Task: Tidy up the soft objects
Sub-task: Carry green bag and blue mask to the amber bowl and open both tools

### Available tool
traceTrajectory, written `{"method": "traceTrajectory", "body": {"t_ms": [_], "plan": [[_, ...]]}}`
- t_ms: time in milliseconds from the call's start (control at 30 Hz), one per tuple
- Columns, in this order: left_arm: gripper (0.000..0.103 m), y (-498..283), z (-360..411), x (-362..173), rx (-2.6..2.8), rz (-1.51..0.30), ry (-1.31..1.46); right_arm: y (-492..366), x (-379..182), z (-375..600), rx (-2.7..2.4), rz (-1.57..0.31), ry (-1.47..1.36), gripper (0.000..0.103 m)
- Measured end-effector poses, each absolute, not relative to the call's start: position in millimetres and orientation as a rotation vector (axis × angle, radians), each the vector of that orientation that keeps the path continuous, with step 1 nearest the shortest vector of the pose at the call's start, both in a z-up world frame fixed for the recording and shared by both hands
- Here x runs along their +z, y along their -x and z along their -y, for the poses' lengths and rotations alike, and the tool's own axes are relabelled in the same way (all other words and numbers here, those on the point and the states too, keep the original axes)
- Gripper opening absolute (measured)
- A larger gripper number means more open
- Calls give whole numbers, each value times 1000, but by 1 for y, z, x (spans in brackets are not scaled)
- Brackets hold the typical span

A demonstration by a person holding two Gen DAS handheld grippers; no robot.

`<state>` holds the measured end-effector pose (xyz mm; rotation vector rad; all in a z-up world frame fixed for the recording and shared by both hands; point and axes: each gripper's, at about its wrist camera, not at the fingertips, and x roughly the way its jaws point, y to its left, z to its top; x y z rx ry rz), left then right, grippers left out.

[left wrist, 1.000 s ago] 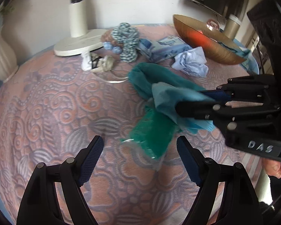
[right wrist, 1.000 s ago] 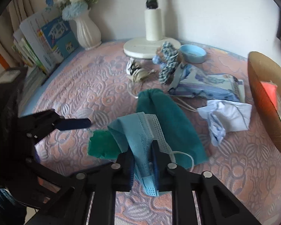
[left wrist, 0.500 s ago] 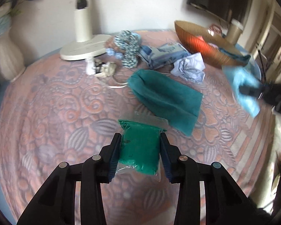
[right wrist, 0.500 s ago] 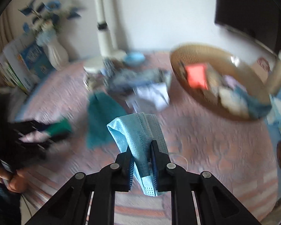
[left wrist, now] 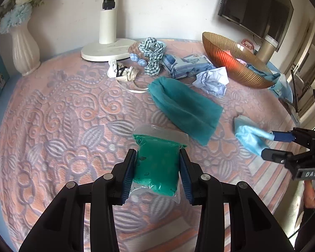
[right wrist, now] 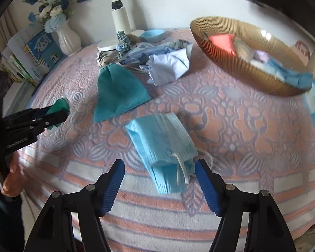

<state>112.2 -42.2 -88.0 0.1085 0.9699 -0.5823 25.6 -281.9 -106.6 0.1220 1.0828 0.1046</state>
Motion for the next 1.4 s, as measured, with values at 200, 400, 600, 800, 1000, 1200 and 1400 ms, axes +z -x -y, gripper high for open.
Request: {"method": "traceTrajectory", "body": {"t_ms": [200,400,600,800,1000,1200,1400], "plan": [[37,-101,54,-69,-583,-922,-141,-43,-118,258,118,-1102,-31,61],[37,-98,59,-59,-578,-915,-143,-32,-112,254,82,-1054,9,11],[37,-99,87,-25,-598,-844,-172,-22,-51,294,16,-905,-27,11],[37,-123,150,18,-683,-776,-199,-32,9,377,-182,-766,-133,11],[37,-163,230,25,-755,-786,-196,-76,11,448,-307,-767,-290,11],[38,-191,281,7,-778,-810,-217,-124,-6,466,-326,-797,-309,13],[80,-207,306,0,-775,-780,-246,-141,-23,478,-301,-822,-331,57]]}}
